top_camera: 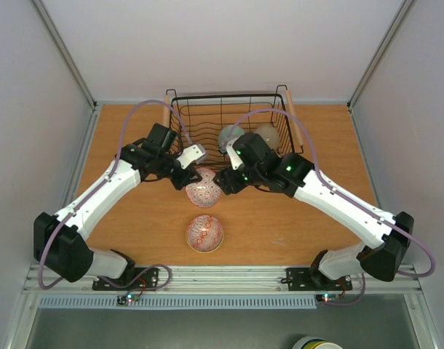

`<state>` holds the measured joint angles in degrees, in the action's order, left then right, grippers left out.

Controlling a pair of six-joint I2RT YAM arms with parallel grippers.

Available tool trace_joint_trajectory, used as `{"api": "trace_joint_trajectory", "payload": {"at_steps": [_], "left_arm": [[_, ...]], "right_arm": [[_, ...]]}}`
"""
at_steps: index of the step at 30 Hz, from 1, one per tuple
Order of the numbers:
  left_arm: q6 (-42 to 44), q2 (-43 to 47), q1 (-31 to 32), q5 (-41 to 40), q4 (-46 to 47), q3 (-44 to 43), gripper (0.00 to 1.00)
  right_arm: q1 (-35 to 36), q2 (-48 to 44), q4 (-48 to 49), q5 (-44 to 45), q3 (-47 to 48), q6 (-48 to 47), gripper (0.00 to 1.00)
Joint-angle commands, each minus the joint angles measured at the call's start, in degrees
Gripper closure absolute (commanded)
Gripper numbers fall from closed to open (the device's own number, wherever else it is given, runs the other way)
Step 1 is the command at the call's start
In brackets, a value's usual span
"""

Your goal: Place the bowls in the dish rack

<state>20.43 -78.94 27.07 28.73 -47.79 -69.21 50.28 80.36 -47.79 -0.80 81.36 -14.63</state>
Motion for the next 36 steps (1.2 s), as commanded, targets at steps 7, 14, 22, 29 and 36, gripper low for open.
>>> {"api": "trace_joint_trajectory", "payload": {"at_steps": [7,14,22,29,36], "left_arm": [[2.2,2.6,0.2,4.1,0.1,-1.3,0.99],[3.2,4.2,0.1,7.2,-0.4,-0.9,0.99],[5.7,5.0,-0.1,12.7,-2.5,-1.0,1.00],[6.5,5.0,-0.4,14.2,-3.1,-1.1,0.99],[6.3,4.9,-0.6,14.1,-3.0,-1.0,1.00]], "right_arm": [[-2.8,-7.7,19.7,-23.6,-15.9,7.3,0.10],[-5.3,-8.9,32.1,-29.7,-24.3,13.7,0.02],[-7.1,-8.8,47.3,-36.8,-30.7,21.3,0.02],[-7.5,-7.6,61.8,-42.5,-35.5,26.7,0.15],[-7.6,-6.7,68.4,-46.5,-37.4,29.9,0.70]]}}
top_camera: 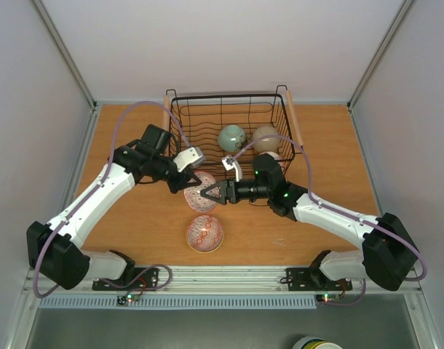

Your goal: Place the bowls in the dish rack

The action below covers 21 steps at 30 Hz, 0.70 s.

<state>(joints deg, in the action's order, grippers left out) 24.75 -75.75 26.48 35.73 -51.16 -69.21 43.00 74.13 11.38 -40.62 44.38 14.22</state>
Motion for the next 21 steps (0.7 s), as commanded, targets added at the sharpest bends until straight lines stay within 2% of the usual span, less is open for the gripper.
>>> {"api": "trace_joint_trajectory", "payload": {"at_steps": [1,3,5,7,10,12,15,18,21], "left_arm": [[1.9,1.8,0.0,7.0,0.5,-1.0,0.99],[1.8,1.8,0.0,6.8,0.7,-1.0,1.00],[1.5,2.0,0.0,6.0,1.4,-0.9,0.99],[0.2,2.4,0.0,2.8,3.3,-0.5,0.98],[-2.7,3.2,0.0,-2.5,6.7,0.7,0.53],[-3.9,3.9,-0.1,-5.4,8.7,1.5,0.31],[-5.7,5.4,-0.1,-10.7,12.4,3.0,0.19],[-7.1,7.1,-0.1,-19.4,16.5,4.5,0.15],[-8.4,8.2,-0.2,-24.7,19.1,5.5,0.14]], "right_arm": [[-0.3,-0.6,9.2,-6.7,-0.4,0.9,0.80],[-0.4,-0.8,8.6,-6.7,-0.2,0.7,0.97],[-0.5,-1.6,6.1,-5.7,0.5,-0.9,0.99],[-0.6,-3.0,-1.2,-1.3,2.7,-4.6,0.99],[-0.6,-4.3,-18.5,9.6,9.1,-11.8,0.99],[-0.7,-3.9,-27.8,16.9,13.7,-16.5,0.99],[-0.7,-2.1,-37.1,24.1,20.1,-21.5,0.99],[-0.6,1.6,-44.6,33.1,26.9,-24.8,0.99],[-0.7,8.7,-54.6,44.4,36.7,-27.0,0.99]]}}
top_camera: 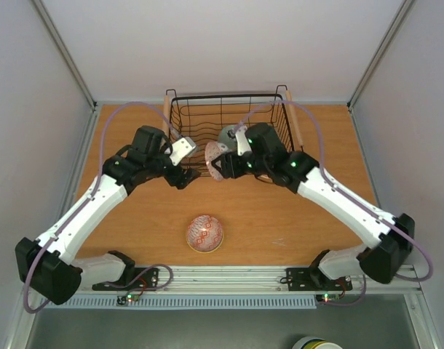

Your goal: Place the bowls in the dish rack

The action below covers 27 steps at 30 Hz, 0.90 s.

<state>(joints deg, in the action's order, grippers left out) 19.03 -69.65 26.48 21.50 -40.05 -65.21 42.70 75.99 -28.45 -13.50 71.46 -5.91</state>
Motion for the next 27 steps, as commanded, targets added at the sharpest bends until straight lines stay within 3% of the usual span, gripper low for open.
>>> {"api": "trace_joint_trajectory", "payload": {"at_steps": [1,12,27], "left_arm": [[-2.8,2.2,-0.3,-11.3,8.5,1.7,0.14],[-2.1,2.1,-0.6,-7.7,8.2,2.1,0.14],[-2.0,2.3,-0.6,-7.4,8.2,2.0,0.14]], "right_arm": [[-0.4,9.5,-17.0,20.5,12.7,-7.6,0.99],[-0.3,35.3,-32.6,42.0,39.4,-16.7,0.99],[-1.1,54.2,-51.1,42.9,59.9,-19.1,0.99]]}}
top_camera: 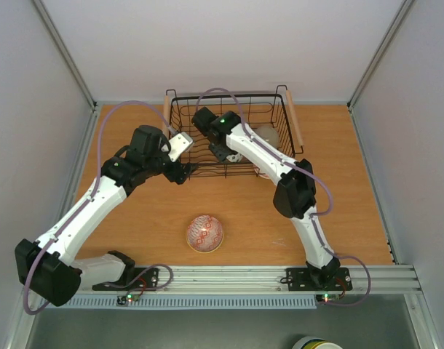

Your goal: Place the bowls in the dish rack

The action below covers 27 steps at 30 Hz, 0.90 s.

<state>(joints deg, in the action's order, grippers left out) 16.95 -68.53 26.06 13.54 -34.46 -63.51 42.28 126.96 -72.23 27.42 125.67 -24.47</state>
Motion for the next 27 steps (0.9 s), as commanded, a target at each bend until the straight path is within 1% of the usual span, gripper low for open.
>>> {"api": "trace_joint_trajectory", "payload": {"at_steps": [1,4,6,16,17,20,21,22,23,26,27], "left_arm": [[0.1,1.2,-0.3,0.5,2.6,0.3,0.14],[0.1,1.4,-0.2,0.8,2.5,0.3,0.14],[0.1,1.6,-0.3,0.8,2.4,0.2,0.14],[0.1,1.7,-0.3,1.1,2.3,0.1,0.14],[0.0,1.6,-0.3,1.2,2.3,0.1,0.14],[0.0,1.7,-0.3,1.0,2.2,0.0,0.14],[0.0,1.7,-0.3,0.9,2.2,0.0,0.14],[-0.1,1.8,-0.3,0.9,2.2,0.0,0.14],[0.0,1.7,-0.3,0.8,2.2,0.0,0.14],[0.0,1.6,-0.3,0.9,2.1,0.0,0.14],[0.0,1.6,-0.3,0.8,2.2,0.0,0.14]], "right_arm": [[-0.9,4.4,-8.7,2.1,7.2,-0.5,0.99],[-1.5,7.6,-12.4,2.9,11.0,0.4,0.99],[-2.2,9.1,-13.9,3.6,11.9,1.0,0.99],[-3.6,14.0,-17.9,5.9,13.7,2.1,0.98],[-3.6,14.5,-18.2,5.7,14.0,2.1,0.97],[-3.6,15.8,-19.0,5.5,15.0,2.2,0.88],[-3.6,16.2,-19.1,5.4,15.1,2.3,0.84],[-3.6,16.5,-19.2,5.4,15.1,2.2,0.76],[-3.6,16.6,-19.2,5.4,15.0,2.4,0.64],[-3.6,16.8,-19.1,5.3,14.7,2.6,0.27],[-3.6,16.6,-18.8,5.7,14.5,2.7,0.07]]}}
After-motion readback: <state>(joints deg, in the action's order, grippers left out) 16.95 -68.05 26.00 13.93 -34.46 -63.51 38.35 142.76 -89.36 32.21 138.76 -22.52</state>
